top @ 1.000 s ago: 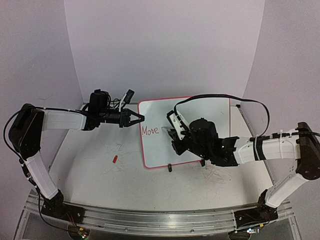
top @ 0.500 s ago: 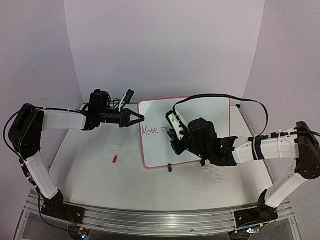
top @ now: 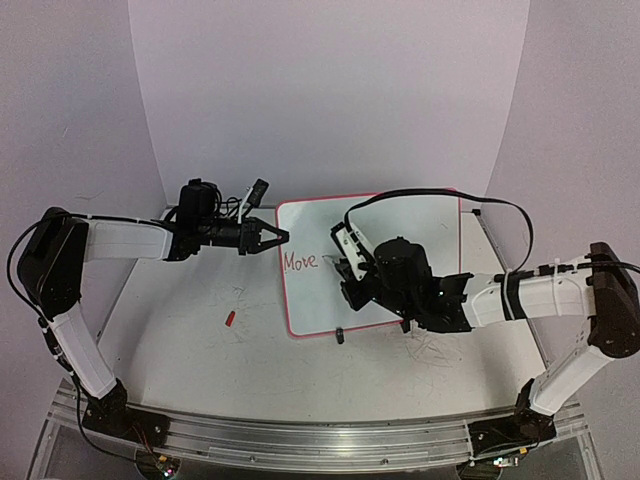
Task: Write a sentence on the whiteboard
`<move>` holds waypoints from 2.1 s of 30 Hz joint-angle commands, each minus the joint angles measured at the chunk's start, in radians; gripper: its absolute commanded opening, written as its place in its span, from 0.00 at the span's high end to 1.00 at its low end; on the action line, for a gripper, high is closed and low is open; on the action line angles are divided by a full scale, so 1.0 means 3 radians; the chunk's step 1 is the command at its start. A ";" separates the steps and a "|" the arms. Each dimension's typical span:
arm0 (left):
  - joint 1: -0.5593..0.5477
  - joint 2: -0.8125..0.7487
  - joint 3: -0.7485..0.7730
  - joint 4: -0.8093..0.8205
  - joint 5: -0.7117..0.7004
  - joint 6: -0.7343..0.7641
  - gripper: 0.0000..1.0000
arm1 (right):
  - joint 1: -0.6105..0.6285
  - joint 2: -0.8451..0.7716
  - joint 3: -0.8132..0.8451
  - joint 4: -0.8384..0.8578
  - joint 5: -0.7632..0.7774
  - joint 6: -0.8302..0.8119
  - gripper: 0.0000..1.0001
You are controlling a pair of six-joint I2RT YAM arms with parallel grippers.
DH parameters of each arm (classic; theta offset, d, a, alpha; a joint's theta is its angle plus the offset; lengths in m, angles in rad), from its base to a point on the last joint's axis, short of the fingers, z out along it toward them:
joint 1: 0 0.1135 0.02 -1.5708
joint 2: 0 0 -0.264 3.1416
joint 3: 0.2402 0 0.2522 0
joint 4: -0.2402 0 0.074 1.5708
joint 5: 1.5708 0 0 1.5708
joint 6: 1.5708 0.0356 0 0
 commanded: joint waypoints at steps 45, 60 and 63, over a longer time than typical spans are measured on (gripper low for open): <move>-0.0016 -0.0099 -0.0010 -0.0006 -0.0216 0.0340 1.00 | -0.0007 -0.0023 -0.0029 -0.0170 0.0121 0.0240 1.00; -0.0019 -0.0089 -0.0006 -0.0010 -0.0199 0.0339 1.00 | -0.0004 -0.0046 -0.0075 -0.0209 0.0083 0.0274 1.00; -0.0017 -0.0088 -0.0003 -0.0010 -0.0199 0.0339 1.00 | -0.0005 -0.0043 -0.0068 -0.0209 0.0088 0.0274 1.00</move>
